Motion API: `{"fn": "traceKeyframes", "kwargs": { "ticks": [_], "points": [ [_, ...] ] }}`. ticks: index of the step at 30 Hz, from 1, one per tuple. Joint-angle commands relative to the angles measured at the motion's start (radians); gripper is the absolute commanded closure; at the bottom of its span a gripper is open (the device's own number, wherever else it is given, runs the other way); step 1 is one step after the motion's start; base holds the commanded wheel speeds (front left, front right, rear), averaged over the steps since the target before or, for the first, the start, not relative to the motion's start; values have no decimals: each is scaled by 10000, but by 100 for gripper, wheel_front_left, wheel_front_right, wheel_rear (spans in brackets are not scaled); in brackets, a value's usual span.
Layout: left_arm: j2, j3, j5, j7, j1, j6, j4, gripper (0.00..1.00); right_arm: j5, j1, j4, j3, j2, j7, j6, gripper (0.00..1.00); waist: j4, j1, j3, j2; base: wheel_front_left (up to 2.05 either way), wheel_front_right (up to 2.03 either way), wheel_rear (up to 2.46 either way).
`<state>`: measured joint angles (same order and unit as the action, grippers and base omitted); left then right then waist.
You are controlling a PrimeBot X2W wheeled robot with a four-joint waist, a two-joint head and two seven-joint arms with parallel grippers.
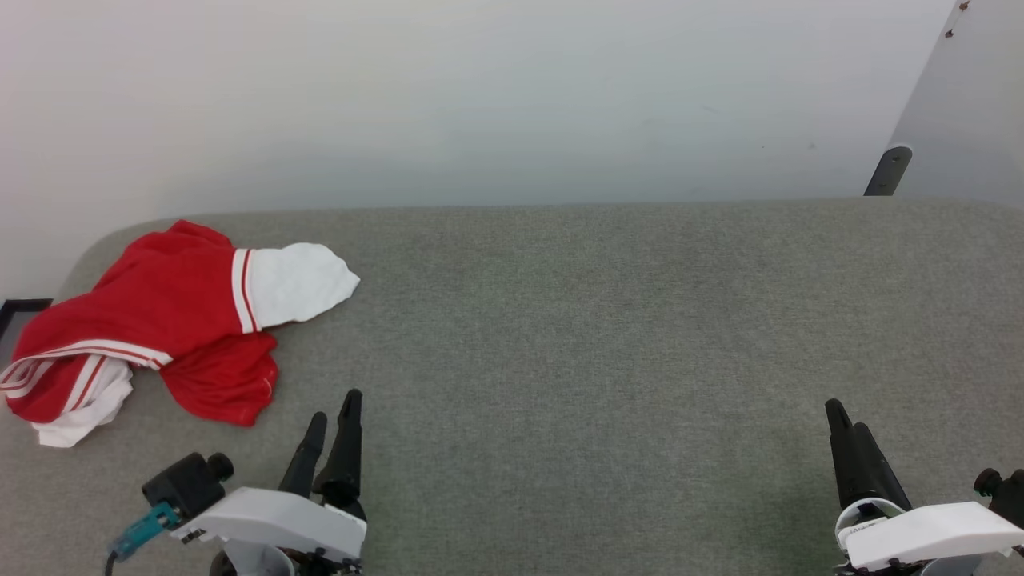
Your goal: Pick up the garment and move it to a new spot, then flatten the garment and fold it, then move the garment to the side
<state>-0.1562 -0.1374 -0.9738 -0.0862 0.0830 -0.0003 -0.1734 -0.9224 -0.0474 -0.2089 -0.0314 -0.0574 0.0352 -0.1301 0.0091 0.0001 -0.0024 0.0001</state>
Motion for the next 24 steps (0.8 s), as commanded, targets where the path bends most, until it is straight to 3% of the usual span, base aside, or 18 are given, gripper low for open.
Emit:
{"fn": "traceKeyframes", "kwargs": {
  "ticks": [1,24],
  "points": [
    [-74,-51,284,-79,238,19,162,0,250,-14,181,-24,-8,66,-5,0,4,-1,-3,-1,0,0,0],
    [-115,18,3113,-736,-130,-44,485,0,2925,213,534,-43,55,446,-7,0,78,-1,-135,-1,0,0,0]
  ]
}}
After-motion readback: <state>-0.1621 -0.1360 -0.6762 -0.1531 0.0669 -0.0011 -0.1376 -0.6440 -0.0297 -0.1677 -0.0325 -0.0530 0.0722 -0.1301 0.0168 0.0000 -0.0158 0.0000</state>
